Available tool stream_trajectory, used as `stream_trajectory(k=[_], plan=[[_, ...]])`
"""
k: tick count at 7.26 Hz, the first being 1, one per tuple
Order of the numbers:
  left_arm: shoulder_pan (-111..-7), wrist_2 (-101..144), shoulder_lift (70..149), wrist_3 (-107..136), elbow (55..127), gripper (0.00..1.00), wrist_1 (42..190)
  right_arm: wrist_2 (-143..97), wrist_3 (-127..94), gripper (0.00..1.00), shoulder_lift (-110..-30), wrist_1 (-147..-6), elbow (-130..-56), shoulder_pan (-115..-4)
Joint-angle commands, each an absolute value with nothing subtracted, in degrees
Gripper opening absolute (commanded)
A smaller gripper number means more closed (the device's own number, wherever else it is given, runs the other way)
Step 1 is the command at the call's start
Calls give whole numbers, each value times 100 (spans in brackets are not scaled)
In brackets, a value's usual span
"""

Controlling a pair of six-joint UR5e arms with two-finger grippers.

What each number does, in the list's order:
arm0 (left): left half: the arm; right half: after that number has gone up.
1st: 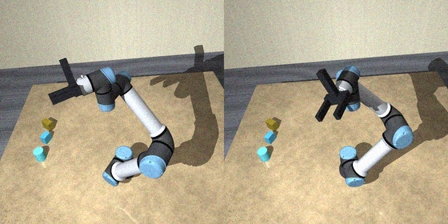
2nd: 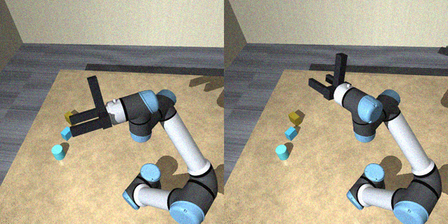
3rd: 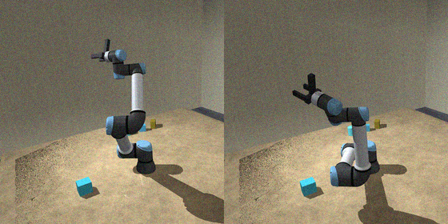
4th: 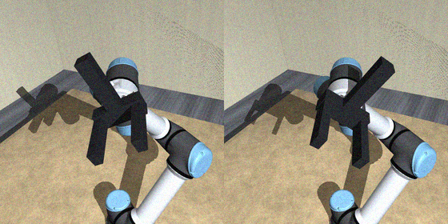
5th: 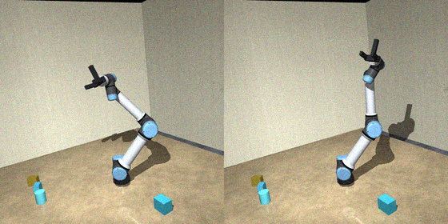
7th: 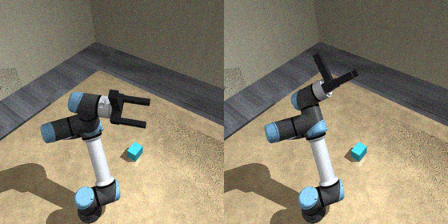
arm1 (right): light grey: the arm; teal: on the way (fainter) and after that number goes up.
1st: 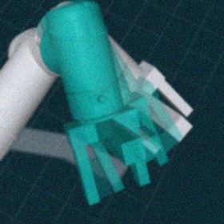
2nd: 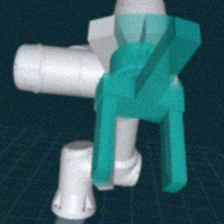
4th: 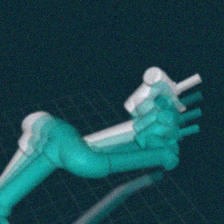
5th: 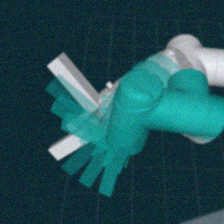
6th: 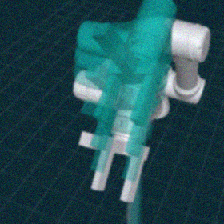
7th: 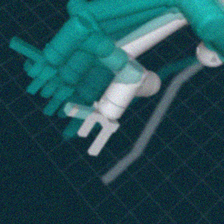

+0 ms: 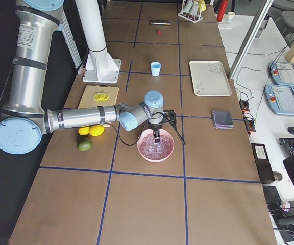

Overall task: Mash ice and strawberries in cup
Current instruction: 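Grasp an ice cube from the pink bowl with the right gripper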

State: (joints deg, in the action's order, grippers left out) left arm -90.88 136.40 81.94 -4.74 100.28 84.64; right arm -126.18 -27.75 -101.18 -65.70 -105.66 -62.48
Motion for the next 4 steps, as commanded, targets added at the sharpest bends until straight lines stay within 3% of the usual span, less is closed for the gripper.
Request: stream_trajectory(k=[1,4], plan=[[-9088,13641,8191,-475,10028,100,8464,-12524,-2777,73,-10125,-6592,-10512,-6135],[-9088,13641,8191,-475,10028,100,8464,-12429,-2760,65,-10116,-6583,-10371,-6082]])
